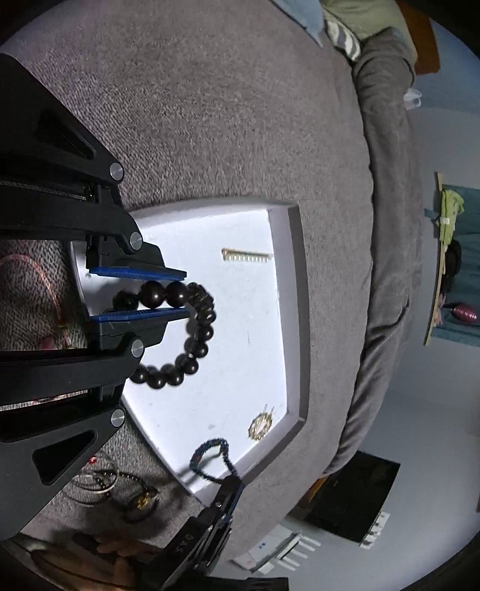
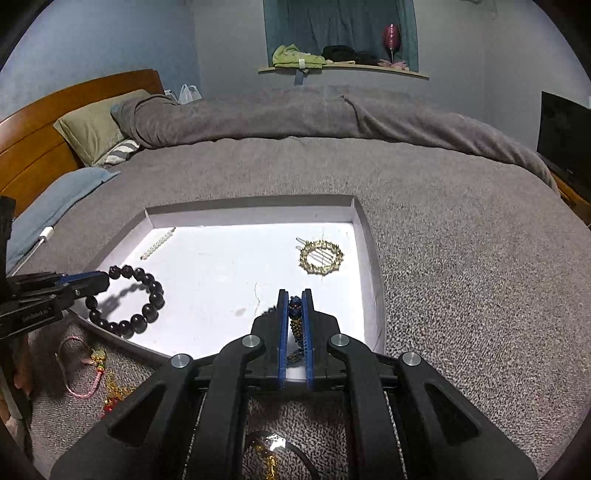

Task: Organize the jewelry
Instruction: 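Lower both bracelets into the white box and open both tools, then grasp the pink string bracelet with the left tool while the right tool grasps a black hair tie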

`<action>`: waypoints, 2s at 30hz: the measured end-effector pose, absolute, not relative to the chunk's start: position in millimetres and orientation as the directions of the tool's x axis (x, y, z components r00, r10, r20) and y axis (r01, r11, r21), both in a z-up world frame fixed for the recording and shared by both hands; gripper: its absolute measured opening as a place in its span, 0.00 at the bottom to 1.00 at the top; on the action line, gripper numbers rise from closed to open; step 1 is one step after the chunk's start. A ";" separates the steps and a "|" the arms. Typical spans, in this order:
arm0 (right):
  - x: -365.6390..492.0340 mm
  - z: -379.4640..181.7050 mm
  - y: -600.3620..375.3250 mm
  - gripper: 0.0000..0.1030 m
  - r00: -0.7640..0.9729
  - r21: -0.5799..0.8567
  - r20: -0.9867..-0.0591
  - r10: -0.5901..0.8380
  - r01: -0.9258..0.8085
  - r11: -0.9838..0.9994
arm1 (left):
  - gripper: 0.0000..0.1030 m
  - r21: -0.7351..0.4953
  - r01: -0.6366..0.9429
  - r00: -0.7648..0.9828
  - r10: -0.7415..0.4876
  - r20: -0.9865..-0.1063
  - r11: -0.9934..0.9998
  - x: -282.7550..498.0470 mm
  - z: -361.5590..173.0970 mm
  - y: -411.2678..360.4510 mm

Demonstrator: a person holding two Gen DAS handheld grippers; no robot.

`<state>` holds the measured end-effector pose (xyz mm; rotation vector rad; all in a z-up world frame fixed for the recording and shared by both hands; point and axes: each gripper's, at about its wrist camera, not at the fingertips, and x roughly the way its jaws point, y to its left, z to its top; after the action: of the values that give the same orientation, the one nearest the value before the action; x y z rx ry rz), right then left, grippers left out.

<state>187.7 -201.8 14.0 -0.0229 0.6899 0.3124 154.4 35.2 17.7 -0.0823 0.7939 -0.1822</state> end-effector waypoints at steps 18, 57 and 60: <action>145.8 30.1 -216.1 0.48 0.804 0.090 -0.538 0.252 -0.242 0.966 | 0.60 -0.078 0.113 0.772 -0.137 -0.621 0.990 112.1 45.1 26.9; 100.1 -11.9 -239.4 0.31 0.684 0.125 -0.684 0.254 -0.233 0.964 | 0.52 -0.069 0.036 0.696 -0.074 -0.715 0.997 67.7 -2.7 42.0; 101.9 -15.7 -238.6 0.28 0.667 0.124 -0.701 0.253 -0.235 0.964 | 0.40 -0.035 0.036 0.680 -0.051 -0.731 0.999 71.3 -7.3 39.7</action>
<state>101.9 -238.6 -15.7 0.0238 0.7946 0.2758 71.3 39.7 -7.3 -0.0184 0.8211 -0.0488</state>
